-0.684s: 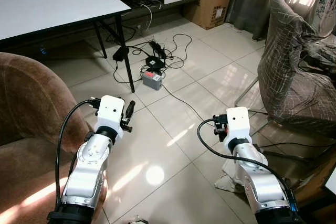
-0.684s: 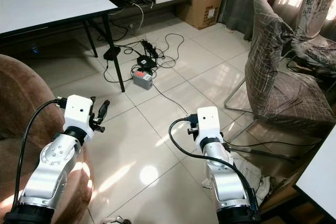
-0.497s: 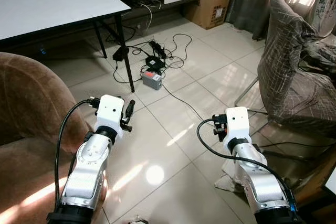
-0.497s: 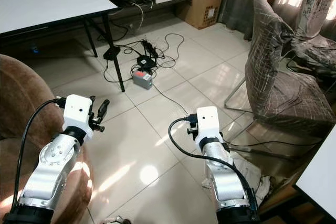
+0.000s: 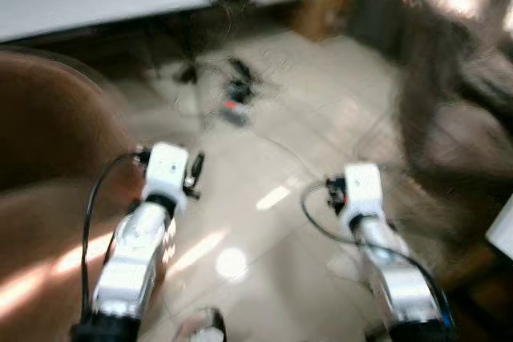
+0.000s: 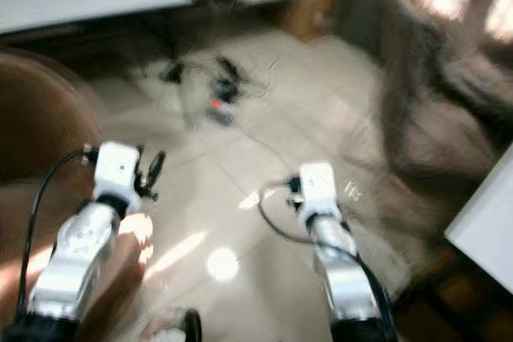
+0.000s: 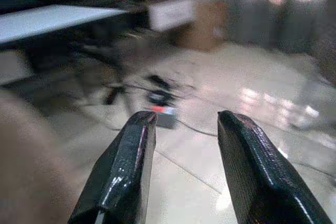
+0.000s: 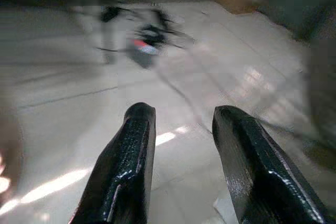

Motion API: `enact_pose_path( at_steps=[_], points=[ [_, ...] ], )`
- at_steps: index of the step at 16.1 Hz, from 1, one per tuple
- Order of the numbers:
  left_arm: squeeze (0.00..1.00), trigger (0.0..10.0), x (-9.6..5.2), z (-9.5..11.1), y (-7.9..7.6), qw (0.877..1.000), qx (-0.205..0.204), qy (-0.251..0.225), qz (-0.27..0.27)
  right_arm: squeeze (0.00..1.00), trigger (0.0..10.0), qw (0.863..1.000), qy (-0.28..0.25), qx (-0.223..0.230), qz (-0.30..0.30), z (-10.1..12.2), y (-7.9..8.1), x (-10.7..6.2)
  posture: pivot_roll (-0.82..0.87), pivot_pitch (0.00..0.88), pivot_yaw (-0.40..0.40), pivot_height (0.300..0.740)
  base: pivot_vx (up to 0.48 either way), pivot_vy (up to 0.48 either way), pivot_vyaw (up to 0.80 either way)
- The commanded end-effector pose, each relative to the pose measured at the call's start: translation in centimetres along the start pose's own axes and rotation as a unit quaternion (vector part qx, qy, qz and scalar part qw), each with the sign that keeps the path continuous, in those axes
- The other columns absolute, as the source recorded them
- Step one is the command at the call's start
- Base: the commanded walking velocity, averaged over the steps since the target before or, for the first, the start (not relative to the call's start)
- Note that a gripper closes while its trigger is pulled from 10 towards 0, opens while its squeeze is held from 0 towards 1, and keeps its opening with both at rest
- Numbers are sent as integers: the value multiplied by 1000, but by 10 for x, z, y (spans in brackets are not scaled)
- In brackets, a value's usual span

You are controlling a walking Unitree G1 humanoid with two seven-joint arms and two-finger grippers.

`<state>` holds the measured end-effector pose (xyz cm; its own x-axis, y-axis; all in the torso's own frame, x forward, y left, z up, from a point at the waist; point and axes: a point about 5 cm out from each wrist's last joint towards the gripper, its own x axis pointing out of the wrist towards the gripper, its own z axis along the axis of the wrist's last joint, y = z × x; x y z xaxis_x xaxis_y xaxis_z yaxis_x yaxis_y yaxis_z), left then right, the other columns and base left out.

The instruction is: Move the pillow to the sofa from floor

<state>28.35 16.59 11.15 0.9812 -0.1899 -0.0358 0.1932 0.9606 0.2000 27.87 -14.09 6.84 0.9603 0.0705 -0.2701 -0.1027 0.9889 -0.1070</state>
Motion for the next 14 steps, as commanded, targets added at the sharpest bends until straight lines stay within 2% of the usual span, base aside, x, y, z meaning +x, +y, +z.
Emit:
enact_pose_path(
  at_steps=[1,14],
  points=[
    [0,10000,-4,-7,1,1000,0,17,0,0,10000,1000,-3,-2,2,1,2,1,62,0,-20,740,-285,0,0],
    [0,10000,-3,-7,-1,1000,6,18,-9,0,10000,1000,5,15,-9,-5,-3,-3,50,0,-9,740,-286,0,0]
  ],
)
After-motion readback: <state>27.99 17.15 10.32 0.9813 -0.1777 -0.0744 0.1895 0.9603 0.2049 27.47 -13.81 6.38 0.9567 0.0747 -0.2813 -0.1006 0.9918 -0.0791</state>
